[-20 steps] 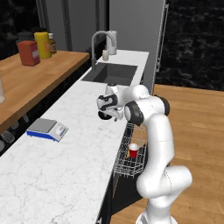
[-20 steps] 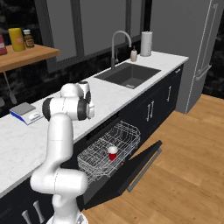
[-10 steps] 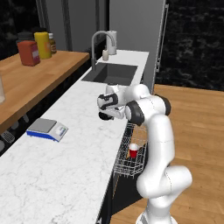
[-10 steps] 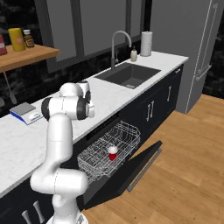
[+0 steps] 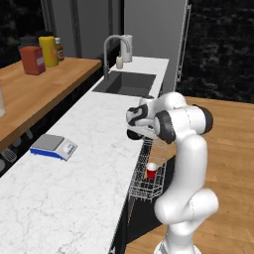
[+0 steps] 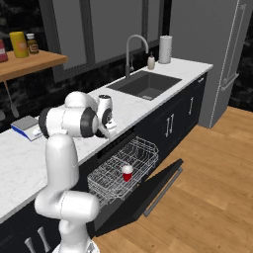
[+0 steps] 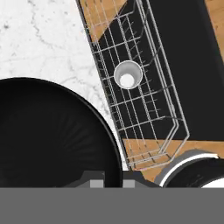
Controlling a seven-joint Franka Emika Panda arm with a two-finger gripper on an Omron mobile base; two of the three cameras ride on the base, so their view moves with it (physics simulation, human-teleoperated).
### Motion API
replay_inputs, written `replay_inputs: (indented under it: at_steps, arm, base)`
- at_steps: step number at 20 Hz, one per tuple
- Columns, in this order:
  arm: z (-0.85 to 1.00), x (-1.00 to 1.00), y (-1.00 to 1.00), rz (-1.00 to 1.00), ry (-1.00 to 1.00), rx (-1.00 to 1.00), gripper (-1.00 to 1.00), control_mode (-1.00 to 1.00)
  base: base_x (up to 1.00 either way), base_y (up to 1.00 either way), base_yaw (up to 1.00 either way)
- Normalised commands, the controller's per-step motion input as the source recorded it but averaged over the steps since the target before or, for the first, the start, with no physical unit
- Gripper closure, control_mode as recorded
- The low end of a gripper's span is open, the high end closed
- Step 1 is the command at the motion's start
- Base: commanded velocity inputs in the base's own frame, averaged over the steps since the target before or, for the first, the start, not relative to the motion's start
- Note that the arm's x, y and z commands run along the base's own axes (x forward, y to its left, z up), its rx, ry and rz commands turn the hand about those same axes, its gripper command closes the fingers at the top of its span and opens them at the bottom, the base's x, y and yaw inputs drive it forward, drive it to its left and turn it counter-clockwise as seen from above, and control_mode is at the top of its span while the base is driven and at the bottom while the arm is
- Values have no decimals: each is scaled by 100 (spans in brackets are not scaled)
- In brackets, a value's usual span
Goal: Pick up the cup and bowl from the counter, place them in the dishwasher, and close the dishwasher door.
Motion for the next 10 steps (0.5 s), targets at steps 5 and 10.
replay_inputs:
  at_steps: [5, 10]
  arm:
    - [0, -100, -100, 0, -7, 14, 100, -100]
    - [-7, -98, -100, 0, 0, 19, 100, -100]
  base:
    - [0, 0, 0]
    - [0, 0, 0]
